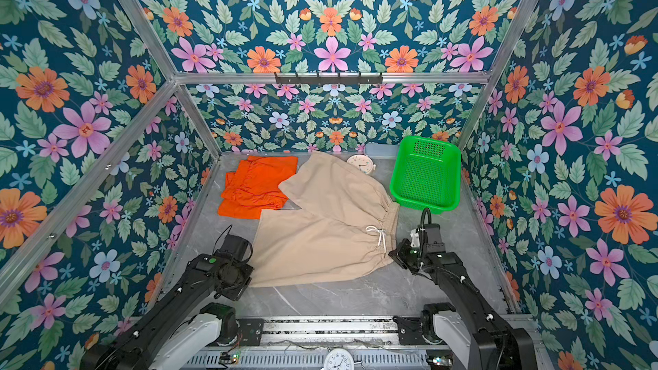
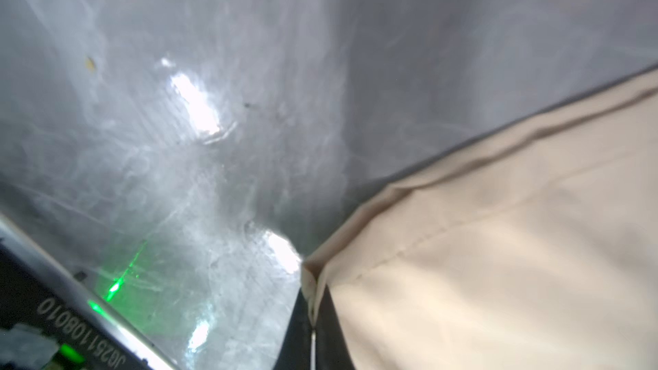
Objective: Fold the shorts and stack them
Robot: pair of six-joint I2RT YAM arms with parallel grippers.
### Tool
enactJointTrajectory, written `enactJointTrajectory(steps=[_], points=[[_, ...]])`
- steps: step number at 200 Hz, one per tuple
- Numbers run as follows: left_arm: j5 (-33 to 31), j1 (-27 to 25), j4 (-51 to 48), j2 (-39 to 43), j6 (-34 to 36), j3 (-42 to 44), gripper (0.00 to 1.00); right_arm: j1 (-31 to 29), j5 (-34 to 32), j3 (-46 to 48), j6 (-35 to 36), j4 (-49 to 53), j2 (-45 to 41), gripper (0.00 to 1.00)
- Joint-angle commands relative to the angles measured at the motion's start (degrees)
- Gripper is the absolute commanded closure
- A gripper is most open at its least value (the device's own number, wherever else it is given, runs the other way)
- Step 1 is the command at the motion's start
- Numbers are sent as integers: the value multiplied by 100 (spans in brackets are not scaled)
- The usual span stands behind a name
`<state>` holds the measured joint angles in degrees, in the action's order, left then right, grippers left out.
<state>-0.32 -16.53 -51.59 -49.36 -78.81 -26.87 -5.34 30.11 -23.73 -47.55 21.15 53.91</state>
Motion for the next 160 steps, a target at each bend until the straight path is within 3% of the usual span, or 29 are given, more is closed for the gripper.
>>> enactJointTrajectory(steps=[1, 44, 92, 130, 160], points=[[-535, -1, -640, 264, 139, -292, 100, -202, -40, -165, -24, 726, -234, 100], [-1362, -5, -1235, 750, 597, -1369, 100, -853, -371, -440, -443, 2302, -1008, 100], [-2252, -3, -1304, 444, 1806, -2740, 100, -1012, -516, -1045, -728, 4089, -1666, 100], [-2694, -11, -617, -161, 3260, -3655, 100, -1012, -131, -1333, -888, 4501, -1607, 100], [-2661, -41, 268, -837, 4124, -4178, 100, -1008, 359, -1385, -811, 4301, -1200, 100]])
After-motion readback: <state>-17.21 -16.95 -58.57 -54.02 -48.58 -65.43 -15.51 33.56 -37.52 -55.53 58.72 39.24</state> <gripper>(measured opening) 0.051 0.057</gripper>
